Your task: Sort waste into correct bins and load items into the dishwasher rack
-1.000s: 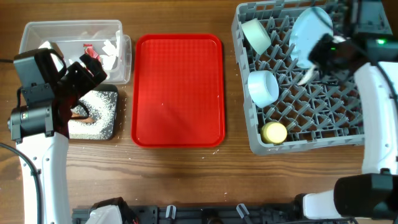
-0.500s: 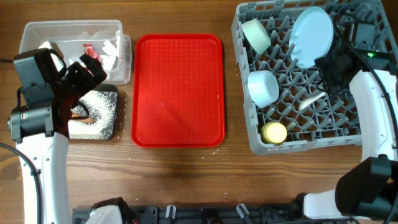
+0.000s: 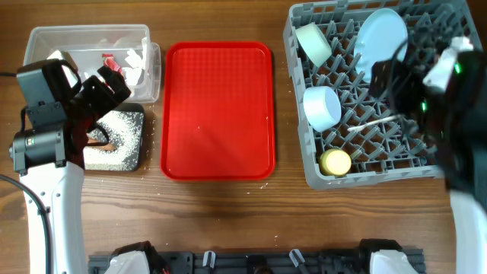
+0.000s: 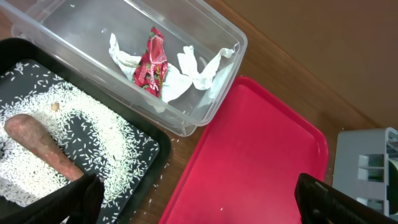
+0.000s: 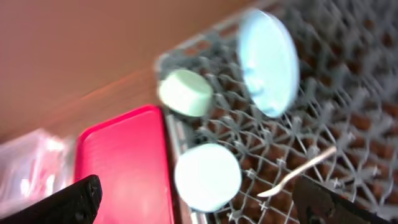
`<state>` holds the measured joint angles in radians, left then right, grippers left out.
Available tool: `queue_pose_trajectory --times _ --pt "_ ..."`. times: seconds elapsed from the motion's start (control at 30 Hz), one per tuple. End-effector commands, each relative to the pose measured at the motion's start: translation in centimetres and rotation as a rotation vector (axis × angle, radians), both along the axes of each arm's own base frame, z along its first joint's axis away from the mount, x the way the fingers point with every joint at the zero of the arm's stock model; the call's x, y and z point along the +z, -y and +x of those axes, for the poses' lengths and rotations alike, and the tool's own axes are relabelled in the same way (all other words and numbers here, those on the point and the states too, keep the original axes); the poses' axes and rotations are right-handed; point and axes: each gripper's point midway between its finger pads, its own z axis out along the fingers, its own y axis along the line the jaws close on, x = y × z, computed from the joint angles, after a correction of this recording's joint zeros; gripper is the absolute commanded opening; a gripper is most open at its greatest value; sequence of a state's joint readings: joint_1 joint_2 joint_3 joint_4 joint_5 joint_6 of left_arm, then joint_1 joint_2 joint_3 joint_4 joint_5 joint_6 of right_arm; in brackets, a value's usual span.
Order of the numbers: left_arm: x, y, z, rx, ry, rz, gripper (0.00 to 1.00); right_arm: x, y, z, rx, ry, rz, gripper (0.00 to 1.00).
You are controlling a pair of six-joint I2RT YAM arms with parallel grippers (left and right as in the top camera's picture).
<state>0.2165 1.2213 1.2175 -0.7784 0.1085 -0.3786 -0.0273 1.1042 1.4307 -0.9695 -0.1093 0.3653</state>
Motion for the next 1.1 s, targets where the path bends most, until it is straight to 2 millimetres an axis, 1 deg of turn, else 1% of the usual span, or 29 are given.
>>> queue_pose_trajectory --times 0.0,0.07,0.13,0.17,0.2,0.27,0.33,0.43,0.5,0.53,0.6,0.63,0.67,0.7,0.73,0.77,0.8,0.93,1.0,1.07 --pt "0.4 -0.3 0.2 0.005 0.008 0.014 1.00 1.8 -1.0 -2.1 0.115 0.068 -0.084 1.00" --pt "0.4 -0.4 0.2 0.005 0.008 0.015 1.00 2.1 -1.0 -2.9 0.114 0.074 -0.085 1.00" --pt "0.4 -0.3 0.2 0.005 0.008 0.014 1.00 1.4 -0.9 -3.6 0.115 0.038 -0.088 1.00" --pt "0.4 -0.3 0.2 0.005 0.008 0.014 1.00 1.1 -0.2 -3.6 0.103 0.030 -0.142 1.00" --pt "0.4 -0.4 0.2 0.005 0.008 0.015 1.00 1.0 -0.2 -3.7 0.122 0.025 -0.171 1.00" --pt "0.4 -0.3 0.2 0.005 0.008 0.014 1.00 1.0 -0.2 -3.7 0.124 0.025 -0.174 1.00" --pt "0.4 -0.4 0.2 0.005 0.008 0.015 1.00 1.4 -0.2 -3.2 0.122 0.052 -0.176 1.00" --pt "0.4 -0.3 0.2 0.005 0.008 0.014 1.00 2.2 -0.2 -1.7 0.143 0.145 -0.221 1.00" --pt "0.4 -0.3 0.2 0.005 0.008 0.014 1.00 2.2 -0.3 -1.3 0.154 0.232 -0.254 1.00" --pt "0.4 -0.3 0.2 0.005 0.008 0.014 1.00 1.7 -0.2 -1.4 0.153 0.266 -0.265 1.00" --pt "0.4 -0.3 0.2 0.005 0.008 0.014 1.00 0.0 -0.3 -1.8 0.152 0.334 -0.283 1.00" --pt "0.4 -0.3 0.2 0.005 0.008 0.014 1.00 -1.0 -0.3 -2.0 0.147 0.373 -0.287 1.00" --pt "0.4 -0.3 0.2 0.005 0.008 0.014 1.00 -2.6 -0.3 -2.4 0.143 0.407 -0.293 1.00" --pt "0.4 -0.3 0.2 0.005 0.008 0.014 1.00 -3.4 -0.3 -2.6 0.140 0.424 -0.295 1.00" --pt "0.4 -0.4 0.2 0.005 0.008 0.015 1.00 -5.4 -0.3 -3.1 0.135 0.464 -0.298 1.00" --pt "0.4 -0.3 0.2 0.005 0.008 0.014 1.00 -6.6 -0.3 -3.4 0.131 0.484 -0.300 1.00" --pt "0.4 -0.3 0.2 0.005 0.008 0.014 1.00 -8.6 -0.3 -4.1 0.126 0.515 -0.297 1.00" --pt "0.4 -0.3 0.2 0.005 0.008 0.014 1.00 -13.2 -0.3 -5.6 0.097 0.546 -0.242 1.00" --pt "0.4 -0.3 0.2 0.005 0.008 0.014 1.00 -14.4 -0.3 -6.2 0.090 0.569 -0.232 1.00" --pt "0.4 -0.4 0.2 0.005 0.008 0.015 1.00 -14.9 -0.3 -6.4 0.087 0.594 -0.236 1.00"
